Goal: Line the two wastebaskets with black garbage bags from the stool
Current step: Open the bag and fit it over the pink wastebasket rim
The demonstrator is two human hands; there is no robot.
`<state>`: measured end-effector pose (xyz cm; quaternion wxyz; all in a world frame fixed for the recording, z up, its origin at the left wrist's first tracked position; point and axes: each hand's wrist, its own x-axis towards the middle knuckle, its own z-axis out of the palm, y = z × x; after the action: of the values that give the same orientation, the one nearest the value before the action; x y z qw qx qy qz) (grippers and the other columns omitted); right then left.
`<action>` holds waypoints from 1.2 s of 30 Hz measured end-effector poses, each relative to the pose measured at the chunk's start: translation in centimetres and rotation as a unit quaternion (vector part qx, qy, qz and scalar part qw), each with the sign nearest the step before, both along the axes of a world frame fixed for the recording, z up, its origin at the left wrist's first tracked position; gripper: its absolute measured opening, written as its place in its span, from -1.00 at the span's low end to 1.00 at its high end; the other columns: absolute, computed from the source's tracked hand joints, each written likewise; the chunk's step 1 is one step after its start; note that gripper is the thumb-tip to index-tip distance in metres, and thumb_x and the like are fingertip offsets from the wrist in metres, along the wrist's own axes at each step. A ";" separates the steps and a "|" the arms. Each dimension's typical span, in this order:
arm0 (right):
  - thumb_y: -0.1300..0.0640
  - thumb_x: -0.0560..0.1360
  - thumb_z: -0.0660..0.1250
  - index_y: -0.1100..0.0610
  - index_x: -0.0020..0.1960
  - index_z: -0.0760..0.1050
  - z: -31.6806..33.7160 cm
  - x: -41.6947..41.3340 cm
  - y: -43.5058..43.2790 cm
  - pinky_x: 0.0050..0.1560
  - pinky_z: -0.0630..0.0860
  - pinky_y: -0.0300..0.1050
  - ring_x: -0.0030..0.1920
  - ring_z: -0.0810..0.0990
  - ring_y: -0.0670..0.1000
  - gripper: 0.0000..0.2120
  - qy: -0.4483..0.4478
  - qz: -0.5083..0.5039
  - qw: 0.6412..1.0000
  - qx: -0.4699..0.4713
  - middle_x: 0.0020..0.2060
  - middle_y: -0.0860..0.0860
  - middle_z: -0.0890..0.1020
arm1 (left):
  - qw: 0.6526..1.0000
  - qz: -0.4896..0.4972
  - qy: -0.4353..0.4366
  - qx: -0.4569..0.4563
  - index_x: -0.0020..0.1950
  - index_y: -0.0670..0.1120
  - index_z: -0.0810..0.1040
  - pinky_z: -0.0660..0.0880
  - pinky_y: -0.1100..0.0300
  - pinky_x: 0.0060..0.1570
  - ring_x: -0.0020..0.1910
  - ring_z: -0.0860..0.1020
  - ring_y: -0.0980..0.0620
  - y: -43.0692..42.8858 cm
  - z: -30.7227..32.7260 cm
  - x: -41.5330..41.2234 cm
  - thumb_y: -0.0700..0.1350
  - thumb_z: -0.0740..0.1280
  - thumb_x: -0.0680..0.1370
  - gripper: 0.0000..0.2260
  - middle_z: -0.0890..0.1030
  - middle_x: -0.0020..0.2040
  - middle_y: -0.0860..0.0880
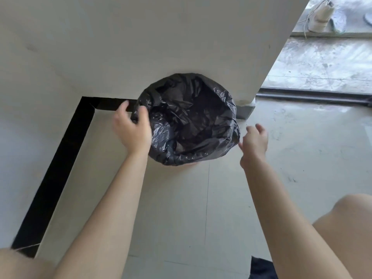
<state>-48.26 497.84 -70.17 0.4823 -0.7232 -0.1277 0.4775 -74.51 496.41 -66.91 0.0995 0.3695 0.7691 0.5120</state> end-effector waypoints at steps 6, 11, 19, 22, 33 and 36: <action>0.15 0.50 0.17 0.02 0.50 0.22 1.3 -3.0 1.6 0.28 0.38 -0.08 0.18 0.45 0.03 -0.44 -0.232 0.238 0.940 0.071 0.32 0.08 0.37 | 0.853 -0.196 0.326 -0.358 0.54 0.12 0.05 0.19 -0.25 0.38 0.51 -0.08 -0.31 1.1 -1.8 1.9 -0.22 0.38 0.44 -0.21 -0.12 0.58 -0.13; 0.26 0.40 0.12 0.07 0.21 0.34 0.8 -2.3 2.0 -0.12 0.48 -0.03 -0.16 0.47 0.04 -0.61 -0.243 0.330 0.912 -0.023 -0.15 -0.03 0.44 | 0.867 -0.143 0.227 -0.420 0.56 0.10 -0.03 0.44 0.10 -0.29 -0.01 0.50 -0.19 0.6 -2.0 0.7 -0.32 0.42 0.40 -0.09 -0.23 0.57 -0.14; 0.26 0.42 0.17 0.12 0.10 0.29 1.1 -2.1 2.2 -0.15 0.38 -0.01 -0.11 0.44 0.16 -0.73 -0.305 0.385 0.870 -0.054 -0.23 -0.01 0.41 | 0.731 -0.172 0.334 -0.569 0.55 -0.03 -0.30 0.36 -0.10 0.20 0.37 0.21 -0.33 0.1 -1.7 0.8 -0.06 0.31 0.44 -0.09 -0.35 0.47 -0.36; 0.28 0.41 0.18 0.13 0.17 0.28 1.4 -2.5 2.1 -0.15 0.35 -0.03 -0.10 0.42 0.16 -0.66 -0.323 0.372 0.869 -0.054 -0.26 -0.03 0.39 | 0.671 -0.173 0.442 -0.569 0.53 -0.04 -0.32 -0.20 -0.46 0.30 0.44 -0.33 -0.41 -0.1 -1.2 1.4 0.05 0.28 0.41 -0.08 -0.40 0.45 -0.38; 0.33 0.40 0.17 0.04 0.42 0.19 1.1 -3.0 1.1 -0.09 0.34 -0.05 -0.09 0.40 0.13 -0.39 -0.337 0.322 0.884 -0.030 -0.21 -0.05 0.39 | 0.394 -0.391 0.581 -0.595 0.55 -0.03 0.14 -0.32 -0.32 0.39 0.54 -0.04 -0.19 2.7 -3.9 2.7 0.04 0.14 0.53 -0.42 0.11 0.56 -0.17; 0.34 0.39 0.17 0.01 0.46 0.18 1.2 -3.2 1.2 -0.09 0.34 -0.05 -0.09 0.40 0.11 -0.34 -0.334 0.306 0.891 -0.034 -0.25 -0.10 0.34 | 0.503 -0.441 0.546 -0.504 0.43 -0.02 0.37 -0.16 -0.31 0.43 0.45 0.22 -0.16 2.7 -3.2 2.4 -0.04 0.18 0.52 -0.55 0.38 0.42 -0.15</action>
<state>-51.42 499.02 -68.94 0.2158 -0.7813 -0.4800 0.3356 -72.11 499.14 -70.08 0.0423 0.7544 0.5365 -0.3759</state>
